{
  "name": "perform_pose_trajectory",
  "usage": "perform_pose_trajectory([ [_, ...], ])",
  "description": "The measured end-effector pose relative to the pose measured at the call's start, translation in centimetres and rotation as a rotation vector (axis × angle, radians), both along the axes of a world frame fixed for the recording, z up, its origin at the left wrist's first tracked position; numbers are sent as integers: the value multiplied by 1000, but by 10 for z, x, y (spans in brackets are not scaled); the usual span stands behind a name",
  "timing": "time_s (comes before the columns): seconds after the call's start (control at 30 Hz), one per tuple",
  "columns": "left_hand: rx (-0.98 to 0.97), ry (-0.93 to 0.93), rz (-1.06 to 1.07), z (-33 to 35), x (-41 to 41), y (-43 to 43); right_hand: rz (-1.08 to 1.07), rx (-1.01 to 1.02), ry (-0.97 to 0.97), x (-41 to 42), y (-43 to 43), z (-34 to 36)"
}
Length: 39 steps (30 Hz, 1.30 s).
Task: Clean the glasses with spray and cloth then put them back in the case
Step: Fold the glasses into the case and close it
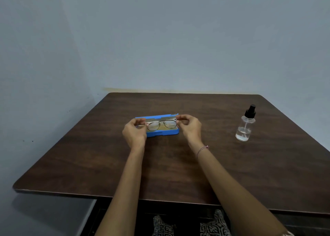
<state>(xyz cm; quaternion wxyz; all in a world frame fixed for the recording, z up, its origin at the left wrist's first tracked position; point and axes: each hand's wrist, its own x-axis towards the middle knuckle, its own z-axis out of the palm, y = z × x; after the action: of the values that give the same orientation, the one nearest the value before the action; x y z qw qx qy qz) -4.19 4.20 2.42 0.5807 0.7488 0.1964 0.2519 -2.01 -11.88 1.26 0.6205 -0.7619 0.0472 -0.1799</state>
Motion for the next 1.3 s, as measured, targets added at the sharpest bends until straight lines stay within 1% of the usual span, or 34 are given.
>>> perform_pose_trajectory([
  [0.13, 45, -16, 19, -1, 6, 5, -2, -132, -48, 8, 11, -3],
  [0.3, 151, -93, -4, -12, 17, 9, -7, -308, -170, 10, 14, -10],
  [0.5, 312, -171, -29, -24, 20, 11, -21, -433, -242, 15, 13, -10],
  [0.63, 388, -193, -49, -28, 19, 12, -4, -410, -252, 18, 11, -14],
  [0.83, 439, -233, -29, -29, 18, 13, 41, -348, -283, 25, 10, -15],
  [0.97, 472, -212, -14, -30, 17, 13, 88, -329, -255, 27, 9, -18],
  [1.13, 569, -147, 14, -27, 11, 11, 110, -536, -233, 26, 5, -18],
  [1.3, 692, -68, 49, -24, 8, 8, 104, -660, -210, 24, 3, -16],
])
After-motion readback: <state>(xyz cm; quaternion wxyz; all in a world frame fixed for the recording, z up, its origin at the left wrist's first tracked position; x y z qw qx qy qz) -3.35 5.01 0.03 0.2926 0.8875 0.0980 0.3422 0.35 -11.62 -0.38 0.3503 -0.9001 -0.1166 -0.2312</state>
